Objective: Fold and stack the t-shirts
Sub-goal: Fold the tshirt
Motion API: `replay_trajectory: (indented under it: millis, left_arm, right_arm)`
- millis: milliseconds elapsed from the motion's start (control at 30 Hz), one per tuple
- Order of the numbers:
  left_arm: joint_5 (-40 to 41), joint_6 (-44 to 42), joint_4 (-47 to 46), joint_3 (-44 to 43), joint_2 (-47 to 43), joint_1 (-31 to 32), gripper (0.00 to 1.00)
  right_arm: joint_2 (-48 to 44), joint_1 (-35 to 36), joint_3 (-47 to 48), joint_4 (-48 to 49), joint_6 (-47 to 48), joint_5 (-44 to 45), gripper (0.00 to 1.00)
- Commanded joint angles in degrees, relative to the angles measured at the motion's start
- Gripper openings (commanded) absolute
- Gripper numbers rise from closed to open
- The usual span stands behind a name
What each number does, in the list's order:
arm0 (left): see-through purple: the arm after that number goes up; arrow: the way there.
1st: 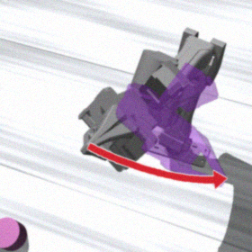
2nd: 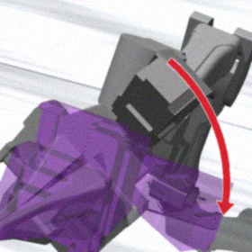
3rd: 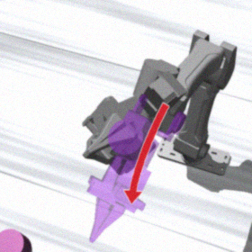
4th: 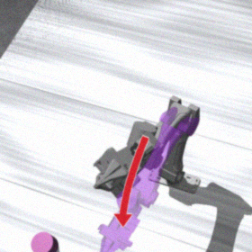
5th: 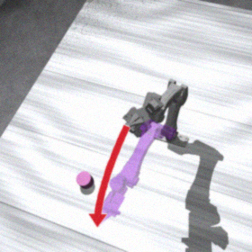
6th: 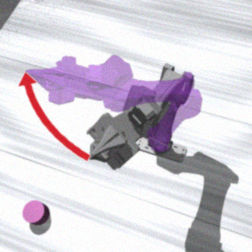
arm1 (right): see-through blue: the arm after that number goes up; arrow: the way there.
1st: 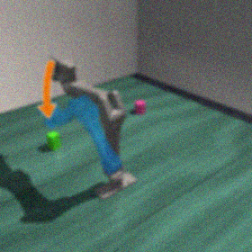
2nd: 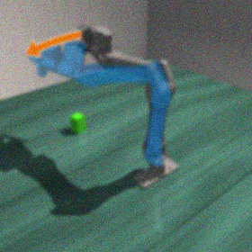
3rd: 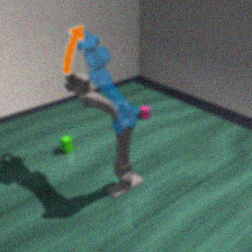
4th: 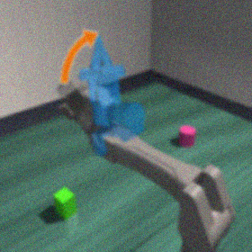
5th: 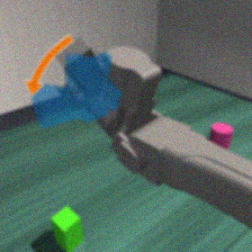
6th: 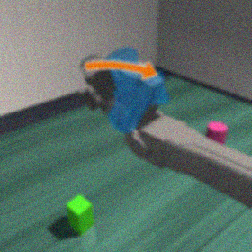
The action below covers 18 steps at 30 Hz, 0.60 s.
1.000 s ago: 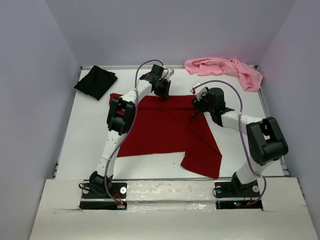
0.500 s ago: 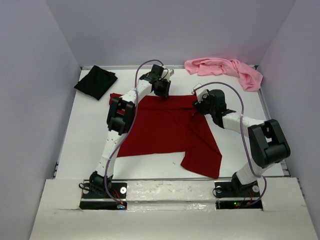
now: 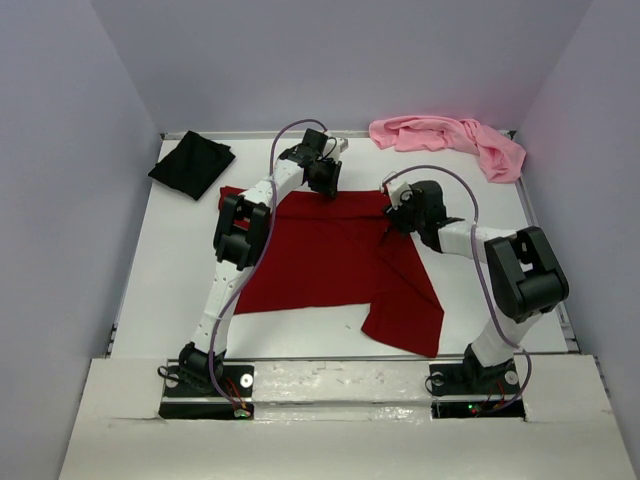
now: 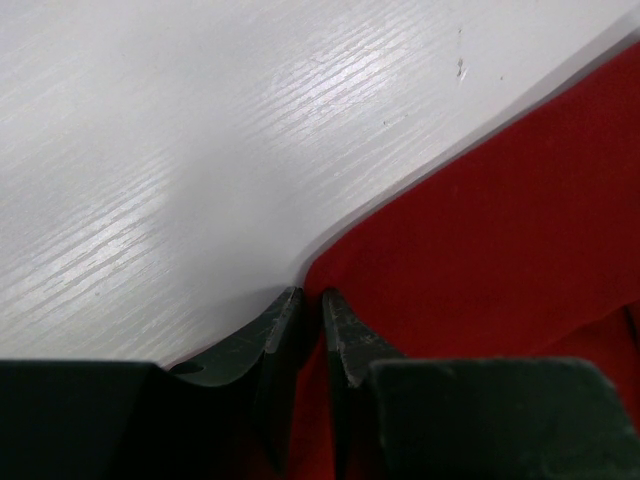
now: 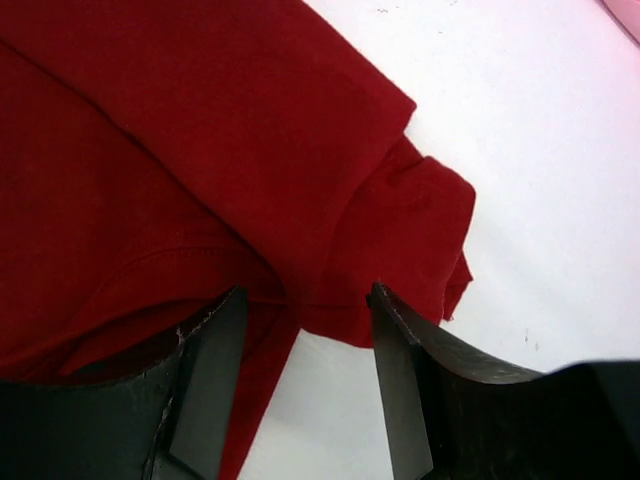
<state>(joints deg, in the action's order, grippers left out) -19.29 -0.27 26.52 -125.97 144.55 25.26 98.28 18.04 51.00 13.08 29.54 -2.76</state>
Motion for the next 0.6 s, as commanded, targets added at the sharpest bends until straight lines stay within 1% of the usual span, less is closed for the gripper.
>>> replay_trajectory:
  millis: [0, 33, 133, 167, 200, 233, 267, 367, 433, 467, 500, 533, 567]
  left_arm:
    - [1.36, -0.96, 5.56, 1.43, -0.15, -0.47, 0.29]
    - [1.27, -0.96, 5.47, 1.43, -0.06, -0.56, 0.29]
    - [1.36, -0.87, 5.47, 1.34, 0.12, -0.56, 0.29]
    - [1.36, -0.87, 5.47, 1.26, 0.12, -0.56, 0.29]
    - [1.36, -0.96, 5.47, 1.34, 0.2, -0.56, 0.29]
    - [1.36, -0.96, 5.64, 1.26, 0.2, -0.56, 0.29]
    - [1.36, -0.96, 5.64, 1.26, 0.2, -0.56, 0.29]
    - [1.45, -0.87, 5.64, 1.43, 0.12, -0.56, 0.29]
    - [1.45, -0.96, 5.56, 1.69, 0.03, -0.56, 0.29]
    - [1.45, -0.96, 5.38, 1.7, -0.06, -0.65, 0.29]
    - [1.45, -0.78, 5.29, 1.78, 0.03, -0.56, 0.29]
    - [1.36, -0.87, 5.29, 1.7, 0.12, -0.56, 0.29]
    - [1.36, -0.87, 5.38, 1.61, 0.2, -0.56, 0.29]
  right_arm:
    - [1.47, 0.41, 3.31, 0.63, -0.45, 0.57, 0.58]
    - [1.82, 0.41, 3.57, 0.63, -0.27, 0.83, 0.56]
    - [2.96, 0.41, 4.98, 0.54, -0.36, 0.74, 0.38]
    - [3.41, 0.41, 5.51, 0.02, -0.45, 0.83, 0.23]
    - [3.84, 0.41, 6.21, -0.59, -0.62, 0.74, 0.15]
    - [4.28, 0.41, 7.69, -1.21, -0.88, 0.74, 0.05]
    - [4.98, 0.41, 8.32, -2.52, -1.5, 0.66, 0.0]
    - [5.43, 0.41, 11.21, -5.51, -2.99, -1.01, 0.0]
    - [5.17, 0.41, 13.76, -11.39, -5.1, -3.9, 0.0]
    - [4.91, 0.41, 16.9, -13.76, -6.15, -5.22, 0.0]
    - [4.73, 0.41, 19.02, -19.88, -7.99, -8.02, 0.0]
    - [4.82, 0.41, 21.22, -22.63, -9.31, -9.0, 0.0]
    - [4.99, 0.41, 26.38, -29.01, -12.11, -10.23, 0.0]
